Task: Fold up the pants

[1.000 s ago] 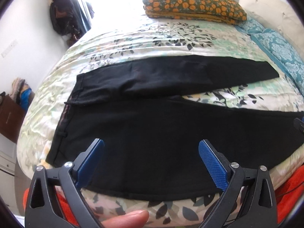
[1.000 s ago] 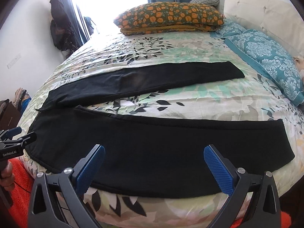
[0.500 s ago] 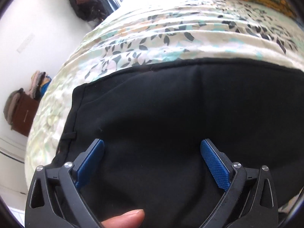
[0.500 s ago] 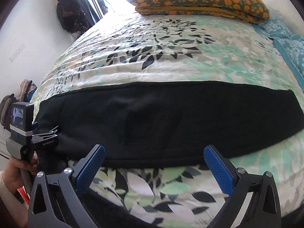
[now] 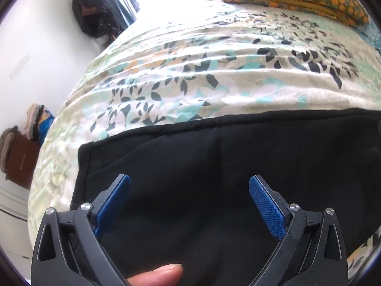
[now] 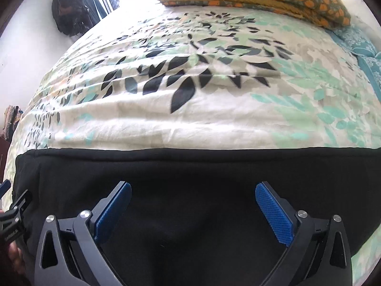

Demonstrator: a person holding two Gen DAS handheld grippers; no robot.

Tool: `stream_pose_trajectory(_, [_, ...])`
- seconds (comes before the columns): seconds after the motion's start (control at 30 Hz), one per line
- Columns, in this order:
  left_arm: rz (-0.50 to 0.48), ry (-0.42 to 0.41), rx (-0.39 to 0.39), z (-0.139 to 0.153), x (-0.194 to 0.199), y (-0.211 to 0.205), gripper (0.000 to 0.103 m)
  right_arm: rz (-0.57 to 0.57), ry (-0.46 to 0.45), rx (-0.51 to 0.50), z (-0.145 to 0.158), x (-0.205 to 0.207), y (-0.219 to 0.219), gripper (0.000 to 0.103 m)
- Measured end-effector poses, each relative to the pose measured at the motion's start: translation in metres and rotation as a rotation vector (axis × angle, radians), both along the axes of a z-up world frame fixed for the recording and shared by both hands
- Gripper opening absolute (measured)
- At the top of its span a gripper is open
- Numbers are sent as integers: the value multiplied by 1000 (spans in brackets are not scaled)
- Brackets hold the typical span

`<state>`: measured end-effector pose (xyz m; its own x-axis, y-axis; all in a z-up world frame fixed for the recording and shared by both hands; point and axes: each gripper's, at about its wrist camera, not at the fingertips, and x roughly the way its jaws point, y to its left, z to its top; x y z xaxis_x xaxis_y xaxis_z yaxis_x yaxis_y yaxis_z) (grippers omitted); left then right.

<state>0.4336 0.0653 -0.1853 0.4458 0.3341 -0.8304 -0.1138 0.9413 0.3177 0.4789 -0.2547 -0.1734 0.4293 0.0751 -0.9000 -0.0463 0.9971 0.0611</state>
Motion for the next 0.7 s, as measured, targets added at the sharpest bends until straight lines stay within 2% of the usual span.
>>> stream_pose_trajectory(0.03, [-4, 25, 16, -11, 1, -2, 102, -34, 1, -25, -1, -5, -23, 103])
stream_pose_trajectory(0.07, [-6, 13, 27, -18, 0, -2, 102, -74, 12, -53, -5, -5, -50, 103])
stream_pose_trajectory(0.1, [-5, -49, 19, -19, -4, -1, 102, -117, 31, -80, -12, -4, -79, 103])
stream_pose_trajectory(0.17, [7, -90, -3, -21, -8, 3, 102, -207, 84, -116, -31, -3, -139, 103])
stream_pose_trajectory(0.23, [9, -97, -10, -20, -9, 3, 102, -210, 28, -47, -27, -9, -189, 103])
stream_pose_trajectory(0.3, [9, -99, -4, -19, -11, 3, 102, -241, 35, -166, -16, -5, -211, 103])
stream_pose_trajectory(0.33, [8, -104, 1, -19, -11, 3, 102, -256, 18, -171, -9, -5, -222, 103])
stream_pose_trajectory(0.4, [8, -117, 13, -20, -12, 1, 102, -287, -27, -126, 1, -7, -247, 103])
stream_pose_trajectory(0.43, [7, -123, 19, -21, -13, -1, 102, -320, -17, -140, -2, -7, -259, 103])
stream_pose_trajectory(0.5, [5, -129, 37, -21, -13, -3, 102, -398, 71, -140, -25, -5, -283, 103])
stream_pose_trajectory(0.53, [3, -131, 48, -21, -13, -5, 102, -418, 45, -56, -26, -11, -295, 103])
stream_pose_trajectory(0.63, [1, -111, 43, -17, -11, -5, 102, -513, -14, -146, 4, -30, -303, 103])
stream_pose_trajectory(0.7, [8, -78, 48, -5, -13, -4, 101, -512, -86, -57, 32, -56, -301, 103])
